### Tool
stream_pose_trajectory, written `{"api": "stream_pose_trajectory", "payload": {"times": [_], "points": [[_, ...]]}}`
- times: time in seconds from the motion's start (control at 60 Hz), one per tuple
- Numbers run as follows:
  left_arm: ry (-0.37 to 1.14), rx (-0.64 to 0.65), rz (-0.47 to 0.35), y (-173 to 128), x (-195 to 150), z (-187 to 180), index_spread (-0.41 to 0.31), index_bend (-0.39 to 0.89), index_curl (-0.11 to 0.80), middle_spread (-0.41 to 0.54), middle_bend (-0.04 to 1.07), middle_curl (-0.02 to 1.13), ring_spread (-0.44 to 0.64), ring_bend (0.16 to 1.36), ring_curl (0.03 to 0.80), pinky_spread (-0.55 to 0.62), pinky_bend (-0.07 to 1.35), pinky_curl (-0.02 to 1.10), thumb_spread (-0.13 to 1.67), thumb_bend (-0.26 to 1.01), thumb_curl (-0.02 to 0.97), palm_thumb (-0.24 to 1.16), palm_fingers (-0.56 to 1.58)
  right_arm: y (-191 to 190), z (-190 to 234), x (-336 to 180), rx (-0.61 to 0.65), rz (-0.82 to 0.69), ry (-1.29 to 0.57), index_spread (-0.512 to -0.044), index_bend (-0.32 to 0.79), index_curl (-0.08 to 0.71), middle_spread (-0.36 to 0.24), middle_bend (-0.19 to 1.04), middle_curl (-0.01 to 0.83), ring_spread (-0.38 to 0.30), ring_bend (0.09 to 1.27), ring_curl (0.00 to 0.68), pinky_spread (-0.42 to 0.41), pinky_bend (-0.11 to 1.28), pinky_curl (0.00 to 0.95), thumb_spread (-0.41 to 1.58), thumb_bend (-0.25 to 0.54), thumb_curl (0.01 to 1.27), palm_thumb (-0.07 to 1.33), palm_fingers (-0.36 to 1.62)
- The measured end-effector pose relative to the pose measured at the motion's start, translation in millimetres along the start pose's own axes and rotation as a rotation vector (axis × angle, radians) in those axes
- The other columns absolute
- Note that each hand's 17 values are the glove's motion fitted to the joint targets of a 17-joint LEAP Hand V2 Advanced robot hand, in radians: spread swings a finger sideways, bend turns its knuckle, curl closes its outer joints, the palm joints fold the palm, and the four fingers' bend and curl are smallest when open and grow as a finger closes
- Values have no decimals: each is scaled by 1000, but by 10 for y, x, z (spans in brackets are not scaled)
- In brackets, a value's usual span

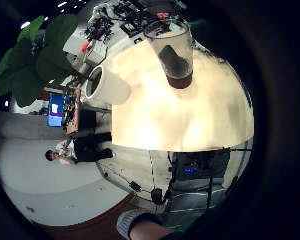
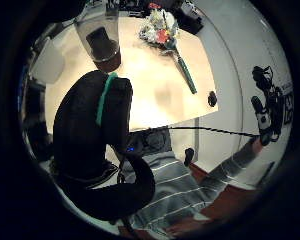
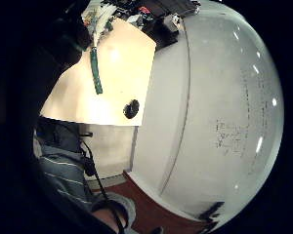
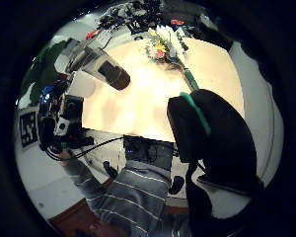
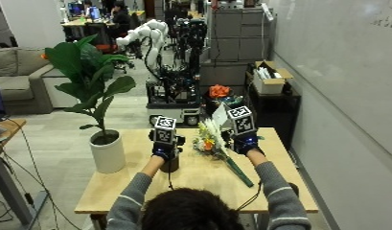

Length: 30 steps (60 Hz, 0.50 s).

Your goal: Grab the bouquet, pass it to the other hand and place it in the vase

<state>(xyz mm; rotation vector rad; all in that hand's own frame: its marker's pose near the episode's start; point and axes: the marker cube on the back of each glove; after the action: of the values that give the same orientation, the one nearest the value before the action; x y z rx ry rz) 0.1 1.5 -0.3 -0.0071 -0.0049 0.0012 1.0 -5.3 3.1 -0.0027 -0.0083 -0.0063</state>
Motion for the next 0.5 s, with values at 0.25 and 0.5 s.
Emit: {"api": "stream_pose_trajectory", "payload": {"times": [0.25, 0.5], "points": [[17, 33, 24, 65, 93, -29, -88, 256, 245, 51, 175, 210, 133, 385, 196, 230, 241, 202, 1085, 120, 140, 240, 500, -41, -58, 122, 40, 41, -19, -271, 99, 134, -12, 224, 210, 2, 527, 263, 92, 544, 268, 1116, 283, 128, 428, 546], [57, 49, 35, 83, 153, 50, -90, 204, 328, 61, 164, 260, 159, 380, 236, 249, 222, 263, 1222, 40, 196, 211, 475, -270, -57, 287, 18, 151, -142, -264, 50, 123, 15, 241, 294, 44, 582, 314, 155, 622, 324, 1235, 199, 182, 431, 523]]}}
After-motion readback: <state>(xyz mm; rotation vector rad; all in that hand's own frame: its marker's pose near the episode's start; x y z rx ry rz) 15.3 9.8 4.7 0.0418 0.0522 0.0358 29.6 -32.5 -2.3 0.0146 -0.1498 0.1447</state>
